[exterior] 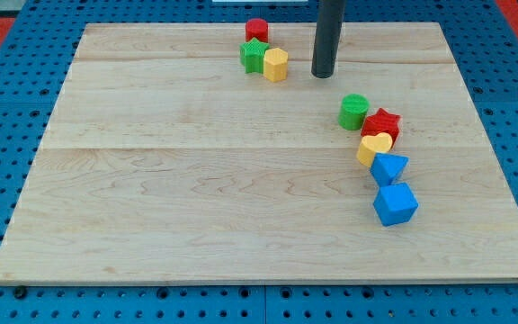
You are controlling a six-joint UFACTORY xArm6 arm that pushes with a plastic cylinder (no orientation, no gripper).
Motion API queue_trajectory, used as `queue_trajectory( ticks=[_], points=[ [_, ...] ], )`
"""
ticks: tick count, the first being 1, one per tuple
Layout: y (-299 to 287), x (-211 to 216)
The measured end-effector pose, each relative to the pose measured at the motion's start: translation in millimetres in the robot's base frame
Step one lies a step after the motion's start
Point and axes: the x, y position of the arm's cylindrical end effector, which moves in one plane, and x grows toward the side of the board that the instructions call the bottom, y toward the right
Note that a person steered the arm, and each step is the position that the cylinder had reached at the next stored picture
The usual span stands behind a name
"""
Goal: Keep your arm to the bottom of the blue cube
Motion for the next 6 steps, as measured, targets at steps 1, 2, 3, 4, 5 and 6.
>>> queue_trajectory(
  ticks=[1, 2, 3, 4, 5, 6],
  points=[
    [-14, 26],
    [-14, 130],
    [-13, 229],
    [29, 270],
    [98, 285],
    [88, 246]
  ],
)
